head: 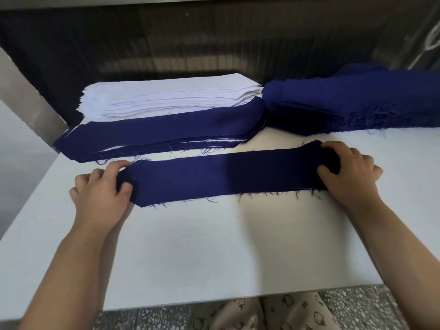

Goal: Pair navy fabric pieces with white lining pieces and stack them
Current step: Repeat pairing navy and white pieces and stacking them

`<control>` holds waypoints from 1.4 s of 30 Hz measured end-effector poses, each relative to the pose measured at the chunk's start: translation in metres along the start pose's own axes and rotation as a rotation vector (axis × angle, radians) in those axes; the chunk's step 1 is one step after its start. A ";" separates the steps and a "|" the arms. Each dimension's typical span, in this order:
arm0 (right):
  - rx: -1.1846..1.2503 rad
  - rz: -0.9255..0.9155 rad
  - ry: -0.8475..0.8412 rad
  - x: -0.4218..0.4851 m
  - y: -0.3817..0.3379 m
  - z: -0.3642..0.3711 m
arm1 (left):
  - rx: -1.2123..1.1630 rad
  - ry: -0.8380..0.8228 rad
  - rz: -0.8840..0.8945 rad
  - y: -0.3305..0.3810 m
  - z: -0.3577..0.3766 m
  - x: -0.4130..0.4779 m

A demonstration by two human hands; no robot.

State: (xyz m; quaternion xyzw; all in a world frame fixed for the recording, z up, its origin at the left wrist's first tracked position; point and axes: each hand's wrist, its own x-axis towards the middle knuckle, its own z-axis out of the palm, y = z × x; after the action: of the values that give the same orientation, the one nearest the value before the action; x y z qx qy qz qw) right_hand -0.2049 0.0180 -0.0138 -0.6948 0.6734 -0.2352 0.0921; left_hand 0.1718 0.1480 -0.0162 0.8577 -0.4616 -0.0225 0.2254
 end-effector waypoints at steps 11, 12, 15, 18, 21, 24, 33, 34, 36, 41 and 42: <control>0.266 -0.220 0.095 -0.003 0.003 0.003 | -0.459 0.135 0.080 -0.001 -0.008 -0.004; 0.249 -0.204 0.068 -0.003 0.005 0.004 | -0.490 0.147 0.054 -0.002 -0.008 -0.003; 0.235 -0.206 0.044 -0.003 0.007 0.006 | -0.587 0.118 0.033 -0.002 -0.008 -0.005; 0.242 -0.218 0.046 -0.002 0.007 0.005 | -0.625 0.067 0.044 -0.001 -0.008 -0.007; 0.249 -0.226 0.055 -0.003 0.005 0.005 | -0.592 0.028 0.038 -0.001 -0.008 -0.006; 0.285 -0.244 0.084 -0.004 0.003 0.004 | -0.533 0.028 0.058 -0.002 -0.007 -0.004; 0.460 -0.344 0.251 -0.005 -0.016 -0.001 | -1.046 0.192 -0.065 0.010 -0.010 0.001; 0.464 -0.362 0.255 -0.003 -0.020 -0.001 | -1.122 0.198 -0.093 0.010 -0.011 0.005; 0.462 -0.401 0.252 0.005 -0.027 0.001 | -1.248 0.186 -0.155 0.011 -0.012 0.015; 0.467 -0.365 0.239 0.030 -0.050 0.017 | -1.494 0.158 -0.286 0.019 -0.013 0.043; 0.464 -0.361 0.218 0.034 -0.055 0.021 | -1.514 0.168 -0.306 0.020 -0.013 0.049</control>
State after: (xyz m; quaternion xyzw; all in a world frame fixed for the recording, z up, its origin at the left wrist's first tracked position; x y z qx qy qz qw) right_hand -0.1466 -0.0156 -0.0010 -0.7341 0.4735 -0.4683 0.1325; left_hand 0.1871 0.1045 0.0122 0.5229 -0.1784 -0.2977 0.7785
